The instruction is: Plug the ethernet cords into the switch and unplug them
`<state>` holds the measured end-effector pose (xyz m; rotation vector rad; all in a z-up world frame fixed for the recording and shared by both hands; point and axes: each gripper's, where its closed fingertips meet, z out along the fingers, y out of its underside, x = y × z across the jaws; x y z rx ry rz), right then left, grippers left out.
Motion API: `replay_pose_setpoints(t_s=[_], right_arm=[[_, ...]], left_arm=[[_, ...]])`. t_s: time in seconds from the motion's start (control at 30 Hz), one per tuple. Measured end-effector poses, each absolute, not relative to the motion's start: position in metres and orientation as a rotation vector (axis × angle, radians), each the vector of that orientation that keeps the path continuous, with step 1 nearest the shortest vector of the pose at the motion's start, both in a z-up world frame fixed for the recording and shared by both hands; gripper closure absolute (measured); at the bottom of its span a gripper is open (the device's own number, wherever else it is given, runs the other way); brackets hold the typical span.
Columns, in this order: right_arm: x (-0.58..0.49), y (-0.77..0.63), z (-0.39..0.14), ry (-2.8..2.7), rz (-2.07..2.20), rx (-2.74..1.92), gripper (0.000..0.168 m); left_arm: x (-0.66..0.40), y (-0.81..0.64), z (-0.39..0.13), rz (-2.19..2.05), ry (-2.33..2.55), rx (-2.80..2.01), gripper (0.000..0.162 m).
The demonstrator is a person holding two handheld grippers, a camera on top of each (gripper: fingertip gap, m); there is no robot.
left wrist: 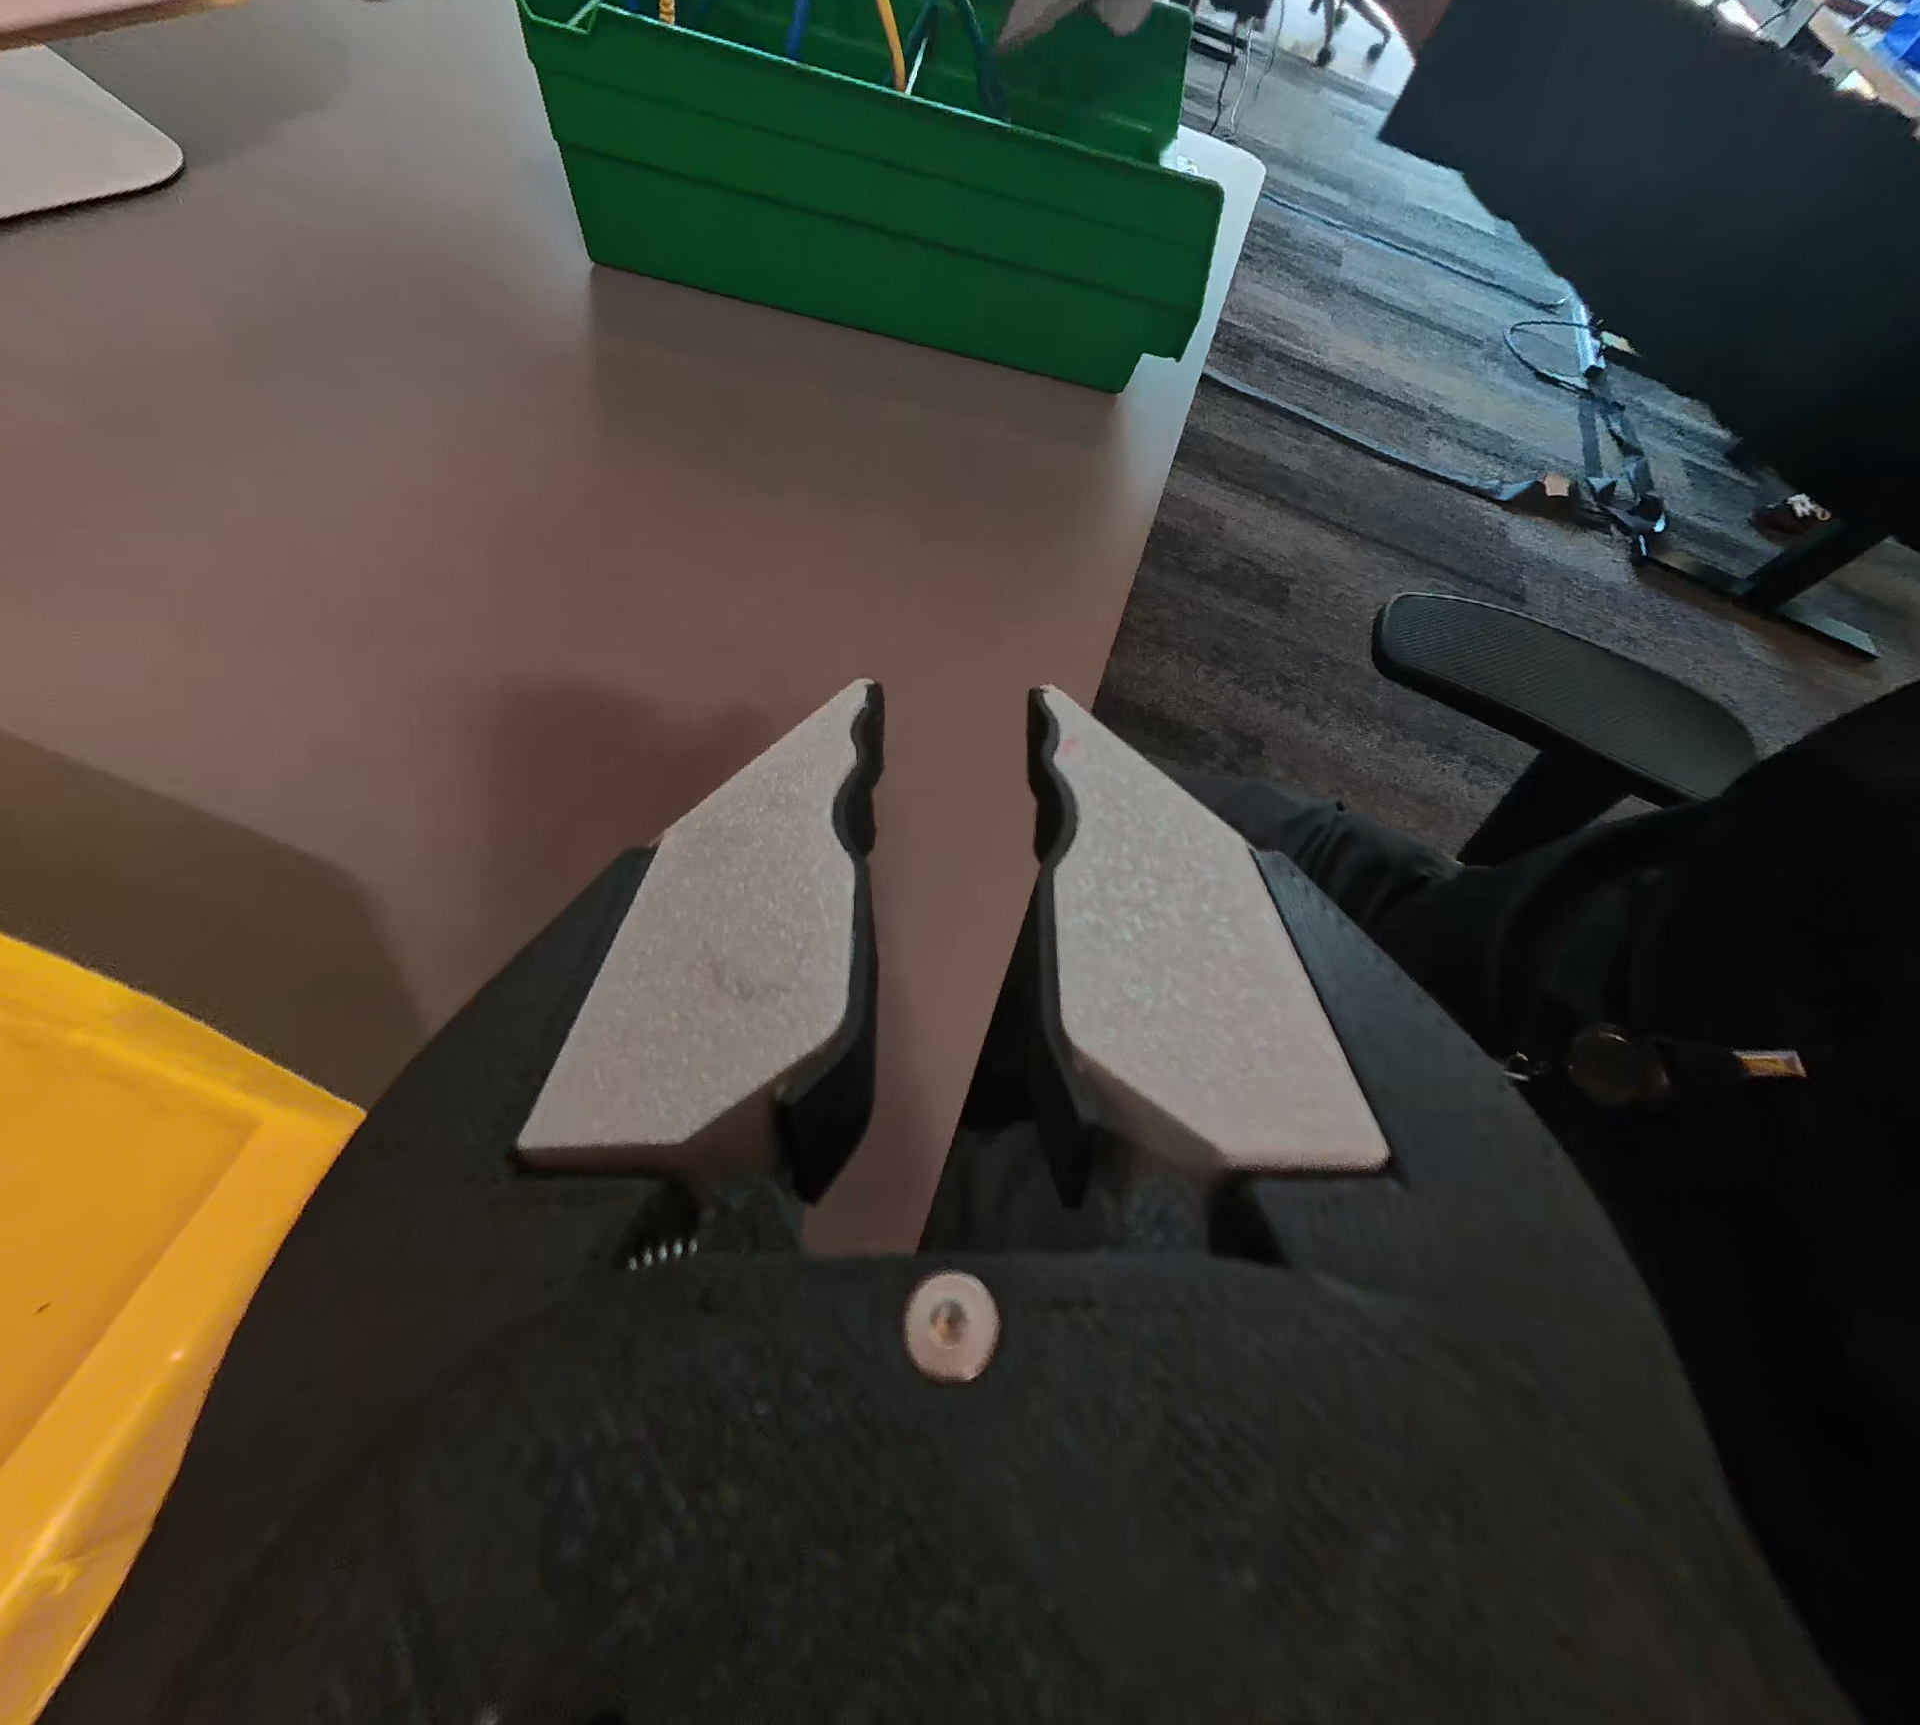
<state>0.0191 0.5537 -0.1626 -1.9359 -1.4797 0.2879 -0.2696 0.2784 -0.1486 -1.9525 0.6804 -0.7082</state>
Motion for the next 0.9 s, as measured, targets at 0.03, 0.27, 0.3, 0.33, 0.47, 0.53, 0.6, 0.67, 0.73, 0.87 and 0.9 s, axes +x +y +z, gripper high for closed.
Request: replay_pose_setpoints(t_s=[0.03,0.27,0.3,0.33,0.47,0.53,0.6,0.67,0.73,0.87,0.9], right_arm=[[0.015,0.558,-0.165,-1.511,0.250,-1.937,0.150],[-0.011,0.592,-0.129,-1.543,-0.021,-1.838,0.166],[-0.017,0.600,-0.123,-1.506,-0.032,-1.822,0.166],[-0.023,0.607,-0.121,-1.478,-0.034,-1.810,0.166],[-0.029,0.620,-0.168,-1.502,-0.009,-2.000,0.165],[-0.021,0.619,-0.202,-1.569,-0.057,-2.145,0.165],[-0.021,0.622,-0.208,-1.579,-0.100,-2.182,0.165],[-0.019,0.619,-0.212,-1.612,-0.142,-2.236,0.162],[-0.004,0.616,-0.211,-1.675,-0.264,-2.286,0.159],[0.033,0.620,-0.184,-1.725,-0.543,-2.254,0.146],[0.043,0.619,-0.178,-1.727,-0.587,-2.263,0.142]], left_arm=[[-0.270,0.278,-0.149,-0.697,0.685,-1.955,0.137],[-0.282,0.277,-0.143,-0.701,0.655,-1.930,0.137],[-0.283,0.277,-0.143,-0.705,0.652,-1.930,0.137],[-0.284,0.278,-0.143,-0.709,0.648,-1.928,0.137],[-0.283,0.277,-0.141,-0.717,0.655,-1.918,0.137],[-0.282,0.276,-0.140,-0.710,0.663,-1.916,0.137],[-0.282,0.275,-0.139,-0.707,0.665,-1.913,0.137],[-0.282,0.274,-0.138,-0.708,0.663,-1.910,0.137],[-0.283,0.273,-0.137,-0.701,0.662,-1.911,0.137],[-0.285,0.271,-0.134,-0.702,0.658,-1.904,0.137],[-0.285,0.271,-0.133,-0.708,0.658,-1.903,0.137]])
